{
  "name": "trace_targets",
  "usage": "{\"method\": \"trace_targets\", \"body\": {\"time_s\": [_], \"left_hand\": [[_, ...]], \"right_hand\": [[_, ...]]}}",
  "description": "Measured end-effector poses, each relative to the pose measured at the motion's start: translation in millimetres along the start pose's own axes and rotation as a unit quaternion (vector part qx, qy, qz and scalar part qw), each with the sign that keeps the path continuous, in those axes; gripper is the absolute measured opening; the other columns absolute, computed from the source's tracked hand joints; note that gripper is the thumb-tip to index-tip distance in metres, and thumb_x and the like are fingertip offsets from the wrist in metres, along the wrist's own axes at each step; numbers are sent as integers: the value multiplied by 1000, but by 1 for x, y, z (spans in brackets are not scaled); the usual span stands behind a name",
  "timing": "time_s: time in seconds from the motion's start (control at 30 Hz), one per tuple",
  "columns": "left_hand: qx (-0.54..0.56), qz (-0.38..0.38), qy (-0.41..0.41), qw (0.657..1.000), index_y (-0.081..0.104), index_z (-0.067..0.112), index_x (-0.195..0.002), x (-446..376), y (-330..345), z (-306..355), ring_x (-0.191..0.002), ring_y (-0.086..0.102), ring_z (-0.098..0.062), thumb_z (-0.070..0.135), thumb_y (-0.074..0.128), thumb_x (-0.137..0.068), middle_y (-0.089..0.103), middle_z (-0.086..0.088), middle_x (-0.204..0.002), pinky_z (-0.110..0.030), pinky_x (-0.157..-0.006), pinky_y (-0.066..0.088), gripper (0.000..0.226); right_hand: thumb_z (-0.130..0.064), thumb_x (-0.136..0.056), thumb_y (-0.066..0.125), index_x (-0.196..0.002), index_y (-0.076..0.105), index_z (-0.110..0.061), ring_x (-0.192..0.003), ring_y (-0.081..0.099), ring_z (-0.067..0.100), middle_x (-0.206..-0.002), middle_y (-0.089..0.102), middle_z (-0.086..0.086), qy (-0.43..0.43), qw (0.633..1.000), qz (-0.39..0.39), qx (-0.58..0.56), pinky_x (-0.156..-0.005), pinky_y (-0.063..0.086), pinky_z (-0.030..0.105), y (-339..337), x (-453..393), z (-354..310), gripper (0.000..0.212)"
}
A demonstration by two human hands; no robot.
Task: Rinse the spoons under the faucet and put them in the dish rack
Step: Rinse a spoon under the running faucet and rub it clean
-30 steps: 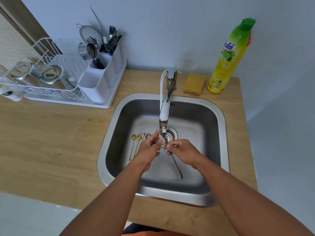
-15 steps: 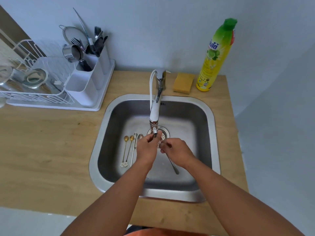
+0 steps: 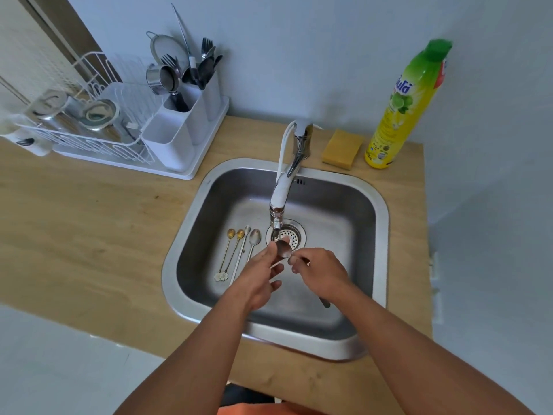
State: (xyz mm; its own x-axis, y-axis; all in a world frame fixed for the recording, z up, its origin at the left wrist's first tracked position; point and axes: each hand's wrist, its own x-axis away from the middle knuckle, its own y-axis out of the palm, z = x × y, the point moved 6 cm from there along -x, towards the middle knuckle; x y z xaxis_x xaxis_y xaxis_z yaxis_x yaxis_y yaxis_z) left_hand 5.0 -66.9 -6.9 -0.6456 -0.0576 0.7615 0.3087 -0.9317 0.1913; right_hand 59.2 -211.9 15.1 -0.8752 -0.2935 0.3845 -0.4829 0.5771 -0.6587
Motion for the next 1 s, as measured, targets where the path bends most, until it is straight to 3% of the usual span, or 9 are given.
{"method": "trace_targets", "body": {"time_s": [0.1,0.23,0.43,0.5,0.6,0.7,0.77,0.87,1.0], "left_hand": [[-42,7,7,999,77,40,-114,0,-2,1,-115,57,-19,68,52,-94,71,8,-121,-38,-86,44,43],[-68,57,36,995,80,32,-106,2,-2,17,-102,61,-16,73,63,-86,76,13,-108,-37,-81,45,48],[-120,81,150,978,80,25,-87,1,2,53,-74,62,-5,46,71,-94,75,18,-72,-17,-61,47,25],[-159,58,160,973,79,28,-90,2,3,59,-75,61,-3,40,66,-99,75,19,-76,-15,-61,47,20],[-214,2,105,971,78,28,-104,3,-4,57,-95,57,-12,38,59,-104,73,10,-107,-30,-78,47,21],[-246,-55,53,966,74,31,-124,4,-13,55,-106,55,-16,39,61,-102,69,7,-124,-37,-85,44,26],[-264,-64,49,961,72,37,-126,4,-17,56,-110,57,-15,43,65,-99,71,6,-125,-37,-82,43,28],[-258,-52,66,963,70,37,-125,2,-17,57,-103,61,-14,50,72,-91,75,3,-113,-34,-75,41,36],[-196,24,103,975,76,27,-106,-6,-24,58,-79,61,-7,52,82,-81,75,10,-88,-25,-61,43,36]], "right_hand": [[-38,-99,55,-83,72,-38,-82,66,5,-81,73,-21,-15,999,-24,-21,-76,56,33,3,1,1,23],[-38,-97,59,-80,74,-34,-80,69,5,-80,75,-22,-22,996,-48,-65,-80,57,35,4,-4,-1,23],[-25,-98,64,-82,78,-22,-87,72,15,-82,79,-9,-12,980,-77,-185,-81,54,35,8,-14,-7,22],[-23,-100,65,-87,79,-19,-84,72,10,-84,80,-4,-3,971,-91,-222,-74,49,29,11,-14,-6,20],[-20,-102,64,-93,78,-11,-74,69,1,-83,80,-1,-7,961,-118,-248,-64,43,12,15,-12,-5,19],[-17,-104,62,-97,77,-7,-69,65,-4,-83,78,-1,-23,960,-133,-246,-62,42,6,17,-9,-6,19],[-17,-104,60,-97,76,-10,-76,68,-1,-85,78,-2,-36,962,-128,-238,-71,47,12,18,-9,-9,19],[-16,-105,58,-93,75,-17,-90,72,18,-89,77,-3,-63,966,-103,-229,-89,54,37,19,-9,-17,21],[-18,-106,54,-97,73,-19,-96,73,16,-93,77,-4,-79,970,-77,-215,-93,53,36,22,-7,-23,21]]}}
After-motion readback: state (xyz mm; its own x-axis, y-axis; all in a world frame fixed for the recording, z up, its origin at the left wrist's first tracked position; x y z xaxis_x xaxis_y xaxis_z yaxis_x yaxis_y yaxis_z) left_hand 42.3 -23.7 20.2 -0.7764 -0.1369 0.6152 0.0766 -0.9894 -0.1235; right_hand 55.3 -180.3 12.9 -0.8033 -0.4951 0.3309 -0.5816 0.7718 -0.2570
